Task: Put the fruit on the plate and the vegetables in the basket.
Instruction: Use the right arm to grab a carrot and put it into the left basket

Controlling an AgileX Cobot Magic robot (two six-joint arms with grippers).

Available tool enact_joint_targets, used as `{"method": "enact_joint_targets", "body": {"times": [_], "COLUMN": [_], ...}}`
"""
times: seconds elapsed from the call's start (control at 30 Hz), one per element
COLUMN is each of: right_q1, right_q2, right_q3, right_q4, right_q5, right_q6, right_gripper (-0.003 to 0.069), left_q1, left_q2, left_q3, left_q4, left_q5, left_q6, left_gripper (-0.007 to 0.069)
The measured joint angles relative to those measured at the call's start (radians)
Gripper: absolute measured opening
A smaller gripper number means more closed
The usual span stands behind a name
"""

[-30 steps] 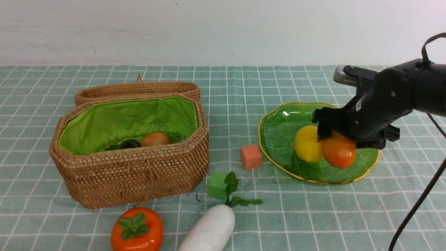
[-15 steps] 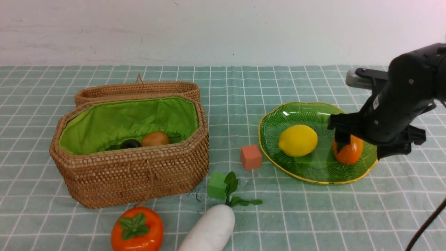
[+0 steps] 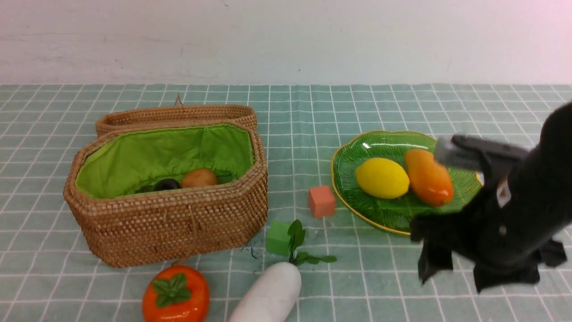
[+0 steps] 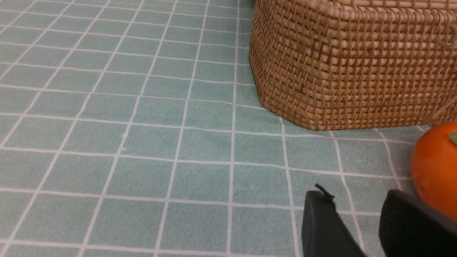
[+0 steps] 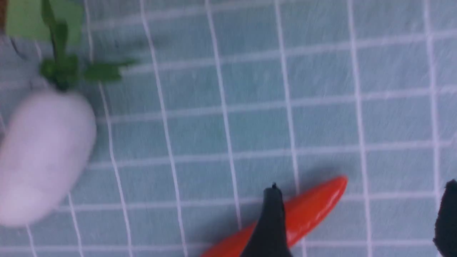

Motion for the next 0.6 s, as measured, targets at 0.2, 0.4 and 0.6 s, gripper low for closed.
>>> {"method": "enact_joint_targets", "body": {"times": [0.2, 0.4, 0.6], "right_q1": [0.163, 0.278, 0.301], "right_q2": [-0.031, -0.031, -0.031], "right_q3": [0.172, 0.269, 0.319], "right_q4": [0.081, 0.087, 0.045], "right_q5": [-0.06, -0.151, -0.232], "right_q6": [0.112, 0.34, 0.628], "right_gripper": [0.0568, 0.0568, 0.0567], "left_q1": [0.0, 0.0, 0.0], "left_q2": [0.0, 0.0, 0.0], "left_q3": [0.0, 0.0, 0.0], "left_q4": [0.0, 0.0, 0.0], "left_q5": [0.0, 0.0, 0.0], "left_q6": [-0.001, -0.001, -0.001], "left_gripper": [0.0239, 0.0239, 0.0239]}}
